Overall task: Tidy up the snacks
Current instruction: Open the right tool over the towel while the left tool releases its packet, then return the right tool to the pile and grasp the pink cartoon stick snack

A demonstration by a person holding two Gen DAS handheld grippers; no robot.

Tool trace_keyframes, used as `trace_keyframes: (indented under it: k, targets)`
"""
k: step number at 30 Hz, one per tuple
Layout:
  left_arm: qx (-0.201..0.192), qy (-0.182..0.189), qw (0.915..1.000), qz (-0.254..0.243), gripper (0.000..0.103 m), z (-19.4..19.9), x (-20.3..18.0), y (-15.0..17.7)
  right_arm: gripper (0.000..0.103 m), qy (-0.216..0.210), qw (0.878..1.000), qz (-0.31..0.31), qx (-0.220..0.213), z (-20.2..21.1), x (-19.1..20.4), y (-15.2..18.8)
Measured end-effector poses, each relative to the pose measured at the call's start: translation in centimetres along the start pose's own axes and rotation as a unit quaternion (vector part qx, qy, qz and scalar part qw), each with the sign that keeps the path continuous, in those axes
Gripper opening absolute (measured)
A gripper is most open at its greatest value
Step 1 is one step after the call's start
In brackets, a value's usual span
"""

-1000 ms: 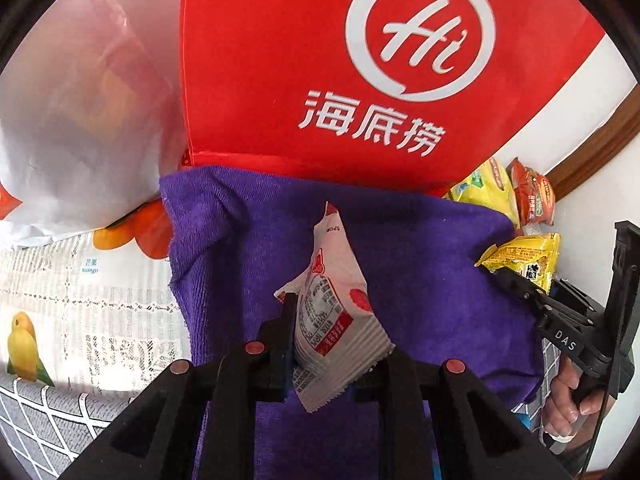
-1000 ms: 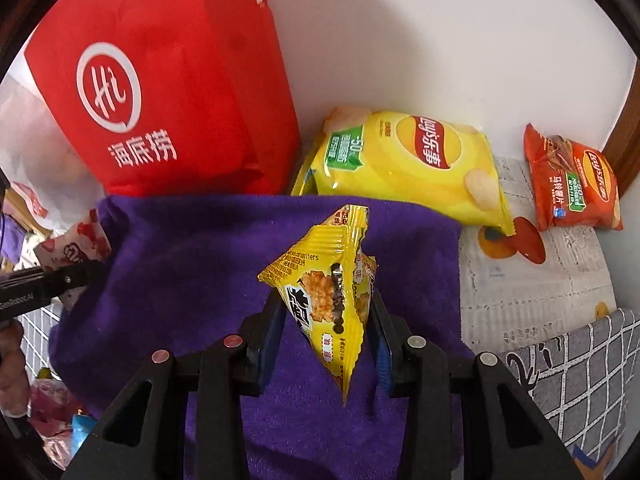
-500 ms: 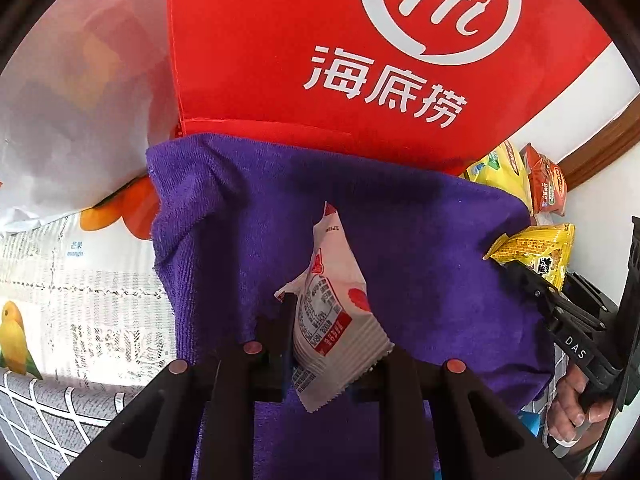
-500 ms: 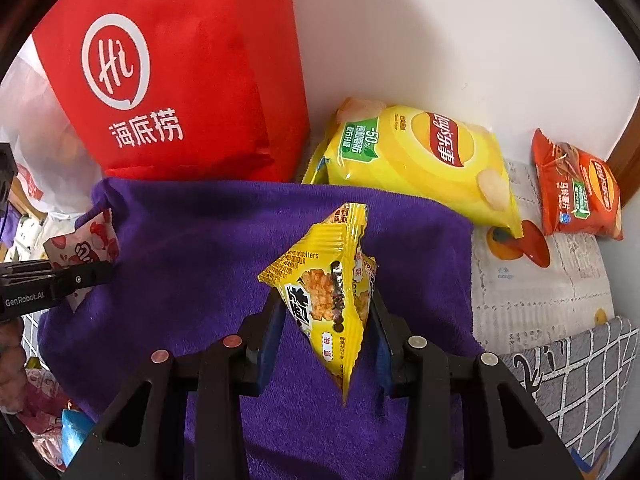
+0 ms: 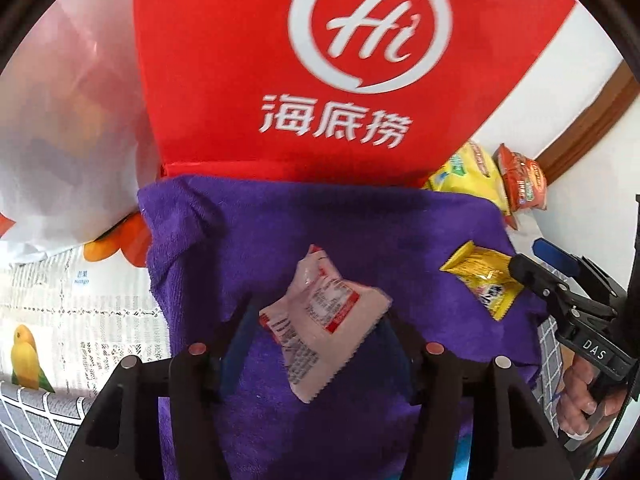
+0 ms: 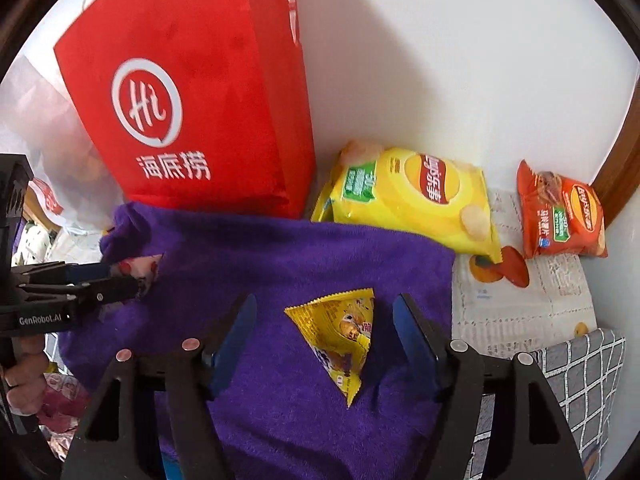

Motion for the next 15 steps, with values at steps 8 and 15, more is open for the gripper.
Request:
trace_keyframes:
  k: [8, 15]
  targets:
    - [0.005, 0.028, 0.9996, 0.001, 0.062, 0.6, -0.4, -0.1, 0.071, 0.007, 1.0, 0.012, -0.007, 0.7, 0.4, -0.2]
    - [-0.007, 0.029, 0.9995, 0.005, 0.063, 1.8, -0.1, -0.1, 0.071, 0.023, 1.0, 0.014, -0.016, 1.6, 0.3, -0.5]
Point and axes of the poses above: each gripper's, at about its wrist camera, not at the fingertips, and z roughly against the way its jaws point, x to its left, y to its underside, the point moved 3 cm from there along -z, roughly the way its jaws point, and after that the axes turned 8 degrees about z, right-handed, at the moved point
